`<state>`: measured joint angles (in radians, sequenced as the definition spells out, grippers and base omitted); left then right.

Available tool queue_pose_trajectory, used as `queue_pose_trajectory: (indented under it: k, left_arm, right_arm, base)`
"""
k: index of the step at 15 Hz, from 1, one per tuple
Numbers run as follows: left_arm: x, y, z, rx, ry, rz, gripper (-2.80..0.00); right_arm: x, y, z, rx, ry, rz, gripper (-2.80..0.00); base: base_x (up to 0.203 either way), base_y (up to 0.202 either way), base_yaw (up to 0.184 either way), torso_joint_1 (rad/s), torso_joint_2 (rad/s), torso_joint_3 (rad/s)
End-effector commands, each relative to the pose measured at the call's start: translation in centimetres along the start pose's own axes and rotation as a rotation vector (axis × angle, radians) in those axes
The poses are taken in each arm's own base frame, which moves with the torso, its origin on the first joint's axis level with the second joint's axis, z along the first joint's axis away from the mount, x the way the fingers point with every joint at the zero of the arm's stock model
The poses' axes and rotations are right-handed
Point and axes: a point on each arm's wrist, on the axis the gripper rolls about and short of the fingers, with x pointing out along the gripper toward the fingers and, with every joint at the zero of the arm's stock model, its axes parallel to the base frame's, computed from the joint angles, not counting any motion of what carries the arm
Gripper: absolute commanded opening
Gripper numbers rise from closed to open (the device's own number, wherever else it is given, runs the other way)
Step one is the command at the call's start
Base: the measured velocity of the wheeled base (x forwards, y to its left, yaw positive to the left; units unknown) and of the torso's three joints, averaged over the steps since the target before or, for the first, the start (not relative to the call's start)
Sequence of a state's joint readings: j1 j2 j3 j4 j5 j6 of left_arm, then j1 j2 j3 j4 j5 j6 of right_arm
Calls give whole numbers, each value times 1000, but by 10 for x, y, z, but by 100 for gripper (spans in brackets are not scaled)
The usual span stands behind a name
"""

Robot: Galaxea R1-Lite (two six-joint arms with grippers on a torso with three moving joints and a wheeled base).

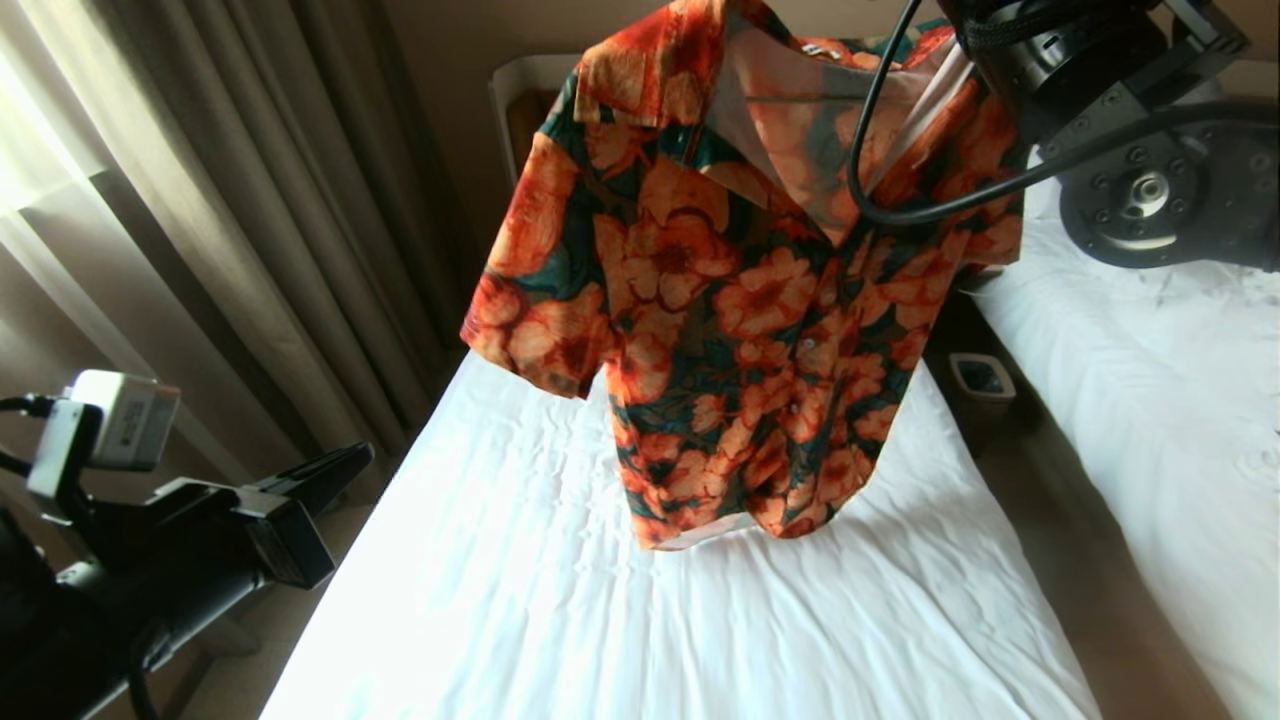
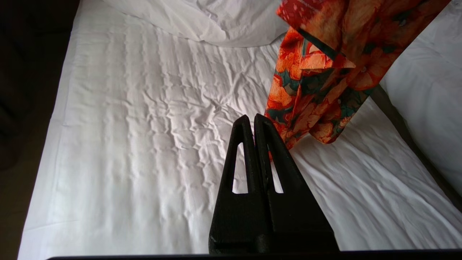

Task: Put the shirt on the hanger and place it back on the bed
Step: Take the clothes hanger out of the clothes

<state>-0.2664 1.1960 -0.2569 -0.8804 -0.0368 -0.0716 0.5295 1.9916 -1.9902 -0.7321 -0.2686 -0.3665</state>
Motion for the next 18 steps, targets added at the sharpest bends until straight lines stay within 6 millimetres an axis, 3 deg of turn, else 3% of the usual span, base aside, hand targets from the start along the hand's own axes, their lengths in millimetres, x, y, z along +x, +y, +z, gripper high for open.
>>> queue_pose_trajectory:
  k: [1,7,11,18]
  left_arm:
    - [-9,-1,3,1,-33,-4,-280]
    - [-27,-1,3,-20,-79,-5,-280]
    - [-62,-3,16,-20,-215,-2,-280]
    - [-110,-4,12,-27,-225,4,-280]
  right_arm:
    - [2,9,-18,-12,21,-3,-280]
    - [6,-6,-28,-35,28,-70,-280]
    - [7,-15,-21,8,25,-69,-280]
    - [7,-23,-18,-3,20,-87,-280]
  base:
    - [0,0,0,0,0,0]
    - [0,0,0,0,0,0]
    - [0,0,0,0,0,0]
    - [0,0,0,0,0,0]
